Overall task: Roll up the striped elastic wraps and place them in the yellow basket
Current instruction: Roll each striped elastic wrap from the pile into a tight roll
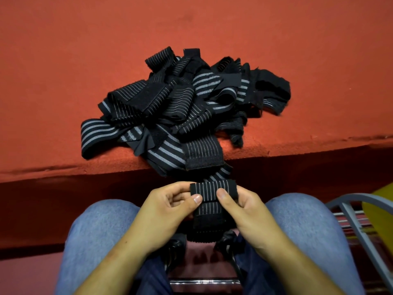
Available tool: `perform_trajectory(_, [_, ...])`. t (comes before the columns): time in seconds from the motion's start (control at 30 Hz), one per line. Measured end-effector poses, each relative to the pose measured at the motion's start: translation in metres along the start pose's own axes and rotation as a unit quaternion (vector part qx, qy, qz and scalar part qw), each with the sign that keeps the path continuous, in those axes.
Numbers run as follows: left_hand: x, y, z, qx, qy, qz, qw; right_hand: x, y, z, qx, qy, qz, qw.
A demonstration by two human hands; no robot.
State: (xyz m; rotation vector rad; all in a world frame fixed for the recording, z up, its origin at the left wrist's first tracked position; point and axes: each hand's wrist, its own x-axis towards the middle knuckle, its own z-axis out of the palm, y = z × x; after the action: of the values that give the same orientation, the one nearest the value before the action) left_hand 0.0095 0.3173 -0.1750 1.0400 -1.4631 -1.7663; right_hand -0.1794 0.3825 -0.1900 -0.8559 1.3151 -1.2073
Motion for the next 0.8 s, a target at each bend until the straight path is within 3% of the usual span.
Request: perform_trajectory(0.8, [-0.0002,0.0041,0.0001,0.004,0.02,0.004,1.0,-0.001,-0.008,0.0057,0.067,-0.013,0.07,0.995])
